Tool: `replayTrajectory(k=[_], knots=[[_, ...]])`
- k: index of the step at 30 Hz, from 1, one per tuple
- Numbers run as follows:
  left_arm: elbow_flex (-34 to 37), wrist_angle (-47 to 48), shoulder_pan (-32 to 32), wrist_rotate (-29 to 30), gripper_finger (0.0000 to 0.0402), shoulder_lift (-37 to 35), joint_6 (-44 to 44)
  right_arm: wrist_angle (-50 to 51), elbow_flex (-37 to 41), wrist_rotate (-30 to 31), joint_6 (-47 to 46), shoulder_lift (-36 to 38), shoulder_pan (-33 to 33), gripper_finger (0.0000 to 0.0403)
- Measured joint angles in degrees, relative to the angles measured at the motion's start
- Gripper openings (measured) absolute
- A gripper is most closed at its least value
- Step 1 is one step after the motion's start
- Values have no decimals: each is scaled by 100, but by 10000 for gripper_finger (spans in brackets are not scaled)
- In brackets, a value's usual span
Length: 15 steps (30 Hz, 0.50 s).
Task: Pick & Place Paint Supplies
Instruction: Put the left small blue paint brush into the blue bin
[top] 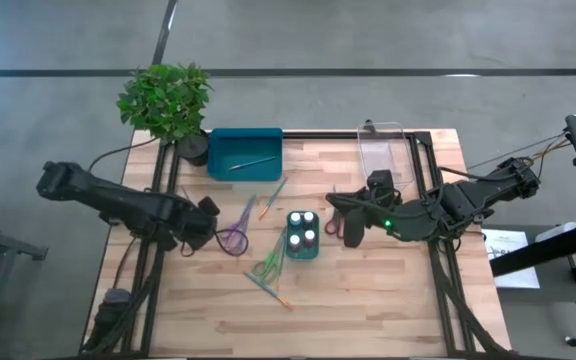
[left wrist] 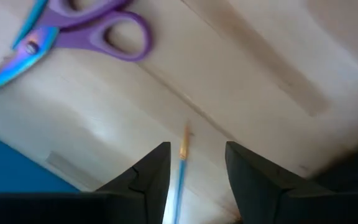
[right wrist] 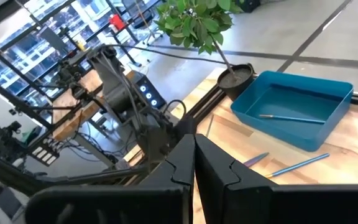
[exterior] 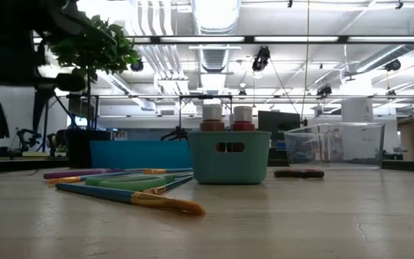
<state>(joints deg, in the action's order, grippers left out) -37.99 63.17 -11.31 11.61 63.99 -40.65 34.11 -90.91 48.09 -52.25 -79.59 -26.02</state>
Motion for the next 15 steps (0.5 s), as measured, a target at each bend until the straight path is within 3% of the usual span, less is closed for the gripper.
replayTrajectory(k=[5,15], knots=[[445,-749,33,197,161,0,-184,2,2,102,-6,0,0,9],[1042,-1124,241,407,152,-13,-481,5,4,116,-129,2,0,9]])
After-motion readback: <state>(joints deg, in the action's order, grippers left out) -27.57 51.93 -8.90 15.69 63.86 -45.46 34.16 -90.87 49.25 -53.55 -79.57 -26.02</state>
